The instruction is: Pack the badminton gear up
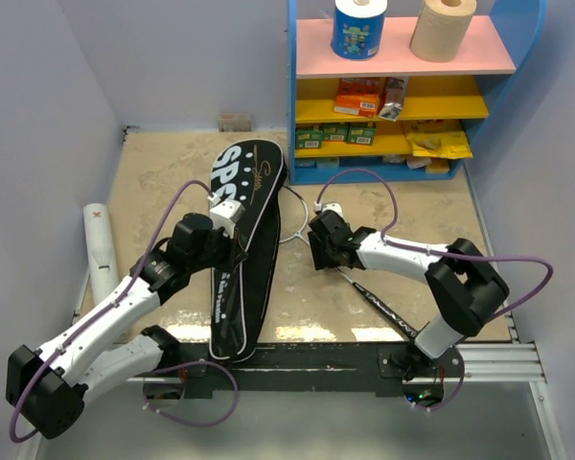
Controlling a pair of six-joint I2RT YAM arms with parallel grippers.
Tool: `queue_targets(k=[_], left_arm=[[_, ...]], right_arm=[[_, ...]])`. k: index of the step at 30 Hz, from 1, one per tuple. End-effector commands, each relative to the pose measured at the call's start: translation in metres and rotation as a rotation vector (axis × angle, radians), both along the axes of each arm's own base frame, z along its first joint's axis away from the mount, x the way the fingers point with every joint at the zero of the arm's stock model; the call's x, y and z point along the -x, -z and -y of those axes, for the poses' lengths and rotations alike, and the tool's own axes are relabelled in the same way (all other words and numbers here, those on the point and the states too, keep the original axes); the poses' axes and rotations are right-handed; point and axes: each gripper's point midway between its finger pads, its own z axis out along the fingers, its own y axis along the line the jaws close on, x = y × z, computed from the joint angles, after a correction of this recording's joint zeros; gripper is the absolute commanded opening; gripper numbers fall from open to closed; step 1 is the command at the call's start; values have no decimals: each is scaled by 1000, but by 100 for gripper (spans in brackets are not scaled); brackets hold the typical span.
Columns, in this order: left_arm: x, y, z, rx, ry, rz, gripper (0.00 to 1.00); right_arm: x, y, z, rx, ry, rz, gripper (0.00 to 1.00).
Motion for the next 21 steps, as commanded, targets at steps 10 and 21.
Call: queue_targets(k=[10, 21], left_arm=[[-48, -42, -19, 41, -90, 106, 0], [-72, -56, -33, 45, -158, 131, 0]], right_arm=[[20, 52, -18, -38, -71, -178, 42], [-3, 52, -37, -46, -51, -161, 0]])
